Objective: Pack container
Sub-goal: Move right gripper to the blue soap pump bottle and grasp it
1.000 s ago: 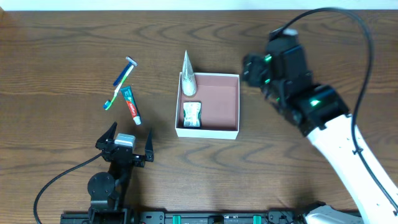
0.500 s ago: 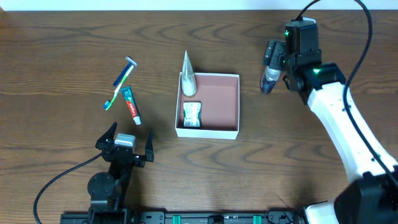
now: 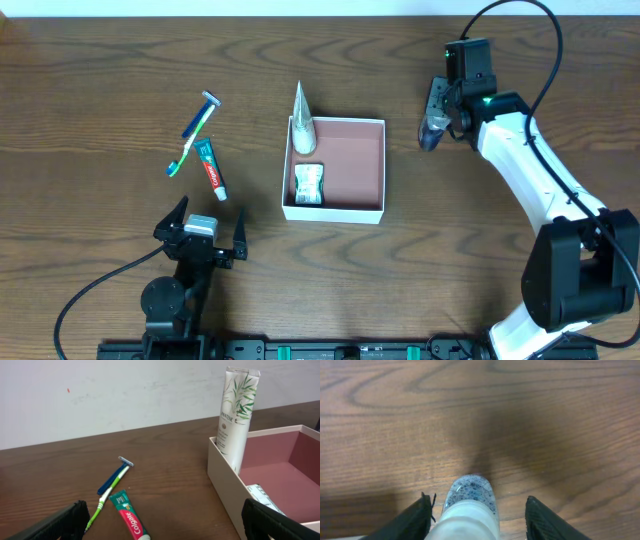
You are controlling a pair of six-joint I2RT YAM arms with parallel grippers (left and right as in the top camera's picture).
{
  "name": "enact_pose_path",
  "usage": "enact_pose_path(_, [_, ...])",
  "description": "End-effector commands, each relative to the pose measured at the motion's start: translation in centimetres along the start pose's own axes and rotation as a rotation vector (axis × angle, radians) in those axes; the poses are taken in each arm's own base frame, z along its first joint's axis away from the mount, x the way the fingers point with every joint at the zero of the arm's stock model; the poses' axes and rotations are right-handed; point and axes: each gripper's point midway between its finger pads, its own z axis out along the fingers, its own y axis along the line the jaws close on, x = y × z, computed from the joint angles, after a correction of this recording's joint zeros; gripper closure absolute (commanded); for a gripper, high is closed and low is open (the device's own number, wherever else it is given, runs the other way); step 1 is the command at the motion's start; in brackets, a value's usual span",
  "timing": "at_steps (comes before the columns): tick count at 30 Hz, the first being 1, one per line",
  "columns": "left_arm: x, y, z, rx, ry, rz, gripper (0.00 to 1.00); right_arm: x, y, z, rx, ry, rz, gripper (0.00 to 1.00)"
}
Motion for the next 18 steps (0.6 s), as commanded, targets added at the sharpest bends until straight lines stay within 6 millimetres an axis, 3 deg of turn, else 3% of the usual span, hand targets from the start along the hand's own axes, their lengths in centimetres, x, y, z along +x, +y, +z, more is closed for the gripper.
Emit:
enact_pose_path(1, [1.6,-0.5,0.1,0.029,0.046,0.008,0.02,0.2,-0.1,0.6,0.000,0.008,-0.002,0.55])
enact_pose_path(9, [1.6,-0.5,0.1,0.029,0.046,0.008,0.02,0.0,-0.1,0.5,-0.002,0.002,-0.027,0.84])
enact_pose_path(14, [1.6,-0.5,0.1,0.029,0.046,0.008,0.02,-0.8,0.2,-1.1,-0.026,-0.022,-0.037,0.87])
enact_pose_path(18, [1.6,-0.5,0.1,0.029,0.046,0.008,0.02,-2.6,0.5,-4.6,-0.076,-0.084,-0.023,0.88])
